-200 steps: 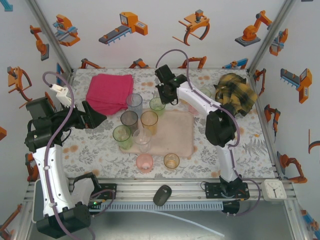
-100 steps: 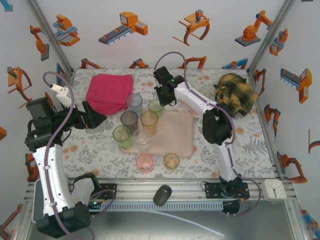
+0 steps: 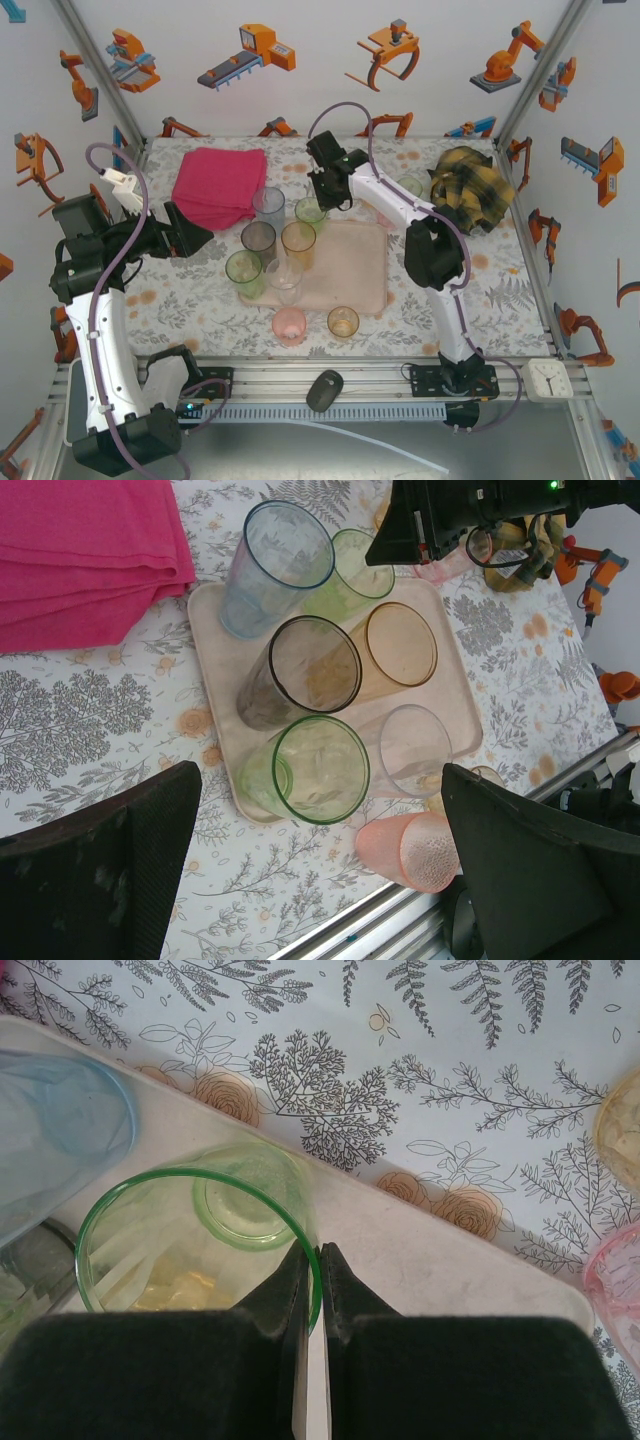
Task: Place the glasses into the tray
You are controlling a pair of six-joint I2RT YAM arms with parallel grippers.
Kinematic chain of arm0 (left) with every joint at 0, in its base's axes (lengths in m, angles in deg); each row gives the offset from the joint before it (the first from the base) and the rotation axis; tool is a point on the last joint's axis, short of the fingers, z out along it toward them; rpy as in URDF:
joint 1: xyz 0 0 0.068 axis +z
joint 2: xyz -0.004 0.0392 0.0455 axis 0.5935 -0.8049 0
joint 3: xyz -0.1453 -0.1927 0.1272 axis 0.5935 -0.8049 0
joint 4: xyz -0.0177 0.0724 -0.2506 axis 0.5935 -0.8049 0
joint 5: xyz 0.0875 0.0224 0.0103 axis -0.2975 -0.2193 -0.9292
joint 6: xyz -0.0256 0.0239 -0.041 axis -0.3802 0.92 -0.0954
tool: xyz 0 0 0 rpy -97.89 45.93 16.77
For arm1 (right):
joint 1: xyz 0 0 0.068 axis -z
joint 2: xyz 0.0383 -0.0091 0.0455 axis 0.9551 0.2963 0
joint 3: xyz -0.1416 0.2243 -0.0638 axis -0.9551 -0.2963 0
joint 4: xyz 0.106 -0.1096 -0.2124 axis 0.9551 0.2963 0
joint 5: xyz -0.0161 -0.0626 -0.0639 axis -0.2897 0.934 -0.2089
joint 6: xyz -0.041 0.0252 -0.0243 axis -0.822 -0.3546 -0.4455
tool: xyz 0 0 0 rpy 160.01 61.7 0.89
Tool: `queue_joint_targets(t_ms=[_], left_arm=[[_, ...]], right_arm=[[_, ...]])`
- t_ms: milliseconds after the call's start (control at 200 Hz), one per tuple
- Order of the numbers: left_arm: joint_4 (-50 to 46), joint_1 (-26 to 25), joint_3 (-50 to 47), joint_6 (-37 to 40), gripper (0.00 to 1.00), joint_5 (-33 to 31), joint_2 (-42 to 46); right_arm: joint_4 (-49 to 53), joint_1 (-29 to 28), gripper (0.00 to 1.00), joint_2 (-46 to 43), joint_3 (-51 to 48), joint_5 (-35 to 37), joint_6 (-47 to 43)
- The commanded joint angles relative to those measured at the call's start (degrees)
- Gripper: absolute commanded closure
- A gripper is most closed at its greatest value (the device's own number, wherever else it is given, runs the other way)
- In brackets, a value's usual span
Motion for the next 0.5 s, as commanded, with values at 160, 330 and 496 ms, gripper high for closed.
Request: queue_joint_targets(t_ms=[160,330,496], left_arm=[[0.73,0.34,-0.44,-0.01,0.03,1.42,0.67],[0.71,0.35,-0.37,-0.02,0.03,1.49,0.61],[0.76,0.34,-0.46,-0.09,0.03,1.42,0.74]], right_arm=[[1.39,-0.43,0.89,1.65,2.27,-0.16,0.3],[1.36,-0.64,0.88,1.71,2.29,-0.16,0.3],[1.51,-0.6,0.86,1.81,2.41,-0.25,0.3]])
